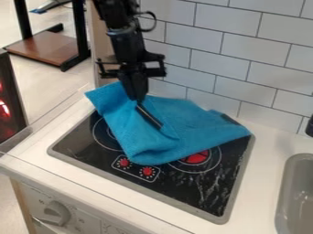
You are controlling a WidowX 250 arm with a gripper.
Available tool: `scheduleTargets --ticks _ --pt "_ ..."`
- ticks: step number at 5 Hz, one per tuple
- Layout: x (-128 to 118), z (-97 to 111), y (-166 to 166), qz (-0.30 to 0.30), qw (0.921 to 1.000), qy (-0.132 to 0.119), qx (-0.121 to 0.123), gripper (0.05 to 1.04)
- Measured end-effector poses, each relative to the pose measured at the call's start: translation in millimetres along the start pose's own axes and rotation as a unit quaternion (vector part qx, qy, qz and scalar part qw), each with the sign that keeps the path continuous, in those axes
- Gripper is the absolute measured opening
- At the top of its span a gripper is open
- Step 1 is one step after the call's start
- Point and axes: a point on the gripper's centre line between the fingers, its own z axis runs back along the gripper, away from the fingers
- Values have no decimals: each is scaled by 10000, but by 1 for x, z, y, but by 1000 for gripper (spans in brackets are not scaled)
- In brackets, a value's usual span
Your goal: Fold the cloth half from bottom left to the top right
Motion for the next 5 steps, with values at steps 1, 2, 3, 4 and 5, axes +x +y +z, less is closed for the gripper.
scheduleTargets --ticks 1,2,3,4,5 --pt "9 -21 -15 -195 9998 59 55 48" --pt "18 -36 -21 -307 9993 94 212 48" --pt "20 -48 -17 -314 9989 212 279 70" --pt "21 -46 -16 -372 9985 254 306 217" --pt "18 -47 -18 -408 9984 298 251 467"
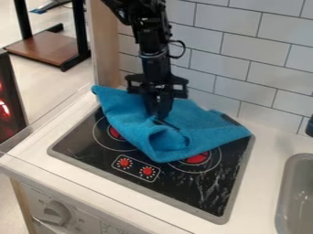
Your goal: Fold the cloth half from bottom left to the top right
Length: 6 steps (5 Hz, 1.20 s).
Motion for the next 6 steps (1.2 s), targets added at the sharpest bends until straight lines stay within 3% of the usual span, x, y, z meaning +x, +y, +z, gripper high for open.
scheduleTargets --ticks 1,2,3,4,5,6 --pt "-3 0 -1 -36 10000 58 -35 773" --pt "-4 9 -2 -105 9999 45 -71 1011" --pt "-5 19 -4 -149 9999 30 -83 1009" --pt "-2 41 -6 -193 9997 -158 -21 999" --pt "-3 70 -1 -160 9983 -501 254 999" --pt "-3 73 -1 -143 9981 -531 273 999"
